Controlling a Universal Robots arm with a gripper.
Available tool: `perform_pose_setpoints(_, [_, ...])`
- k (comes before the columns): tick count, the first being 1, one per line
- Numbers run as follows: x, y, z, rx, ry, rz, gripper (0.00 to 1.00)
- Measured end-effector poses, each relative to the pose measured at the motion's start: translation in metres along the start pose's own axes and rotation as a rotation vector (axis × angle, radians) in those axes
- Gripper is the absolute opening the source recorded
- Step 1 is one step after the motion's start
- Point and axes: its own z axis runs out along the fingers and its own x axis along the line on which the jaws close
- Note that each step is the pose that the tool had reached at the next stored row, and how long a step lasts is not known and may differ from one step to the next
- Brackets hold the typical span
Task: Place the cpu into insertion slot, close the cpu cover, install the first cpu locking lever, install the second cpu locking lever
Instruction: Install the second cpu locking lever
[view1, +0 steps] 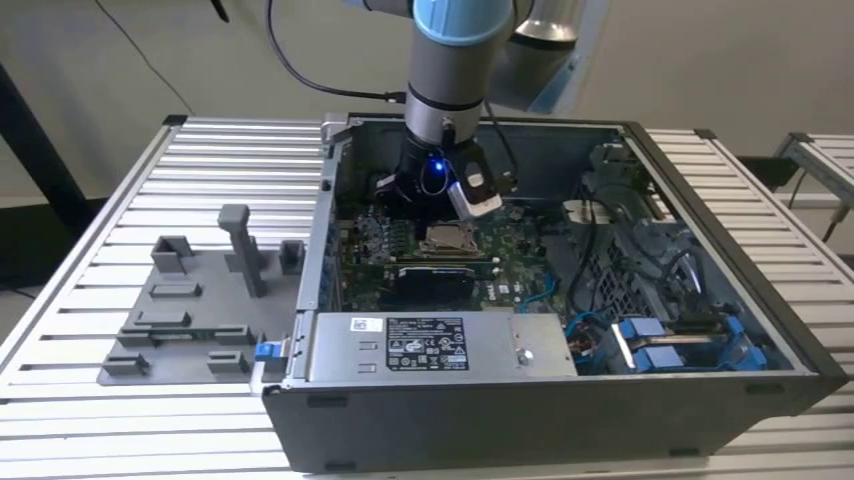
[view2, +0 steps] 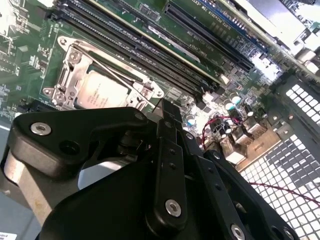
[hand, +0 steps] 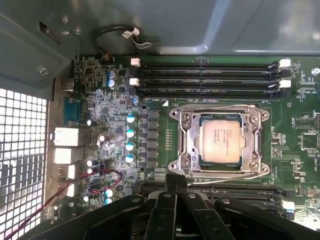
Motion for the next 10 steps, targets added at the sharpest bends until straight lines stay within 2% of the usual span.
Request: perform_pose_setpoints(10, [0.0031, 0.0028, 0.012, -0.0002, -0.0003, 0.0, 0.11])
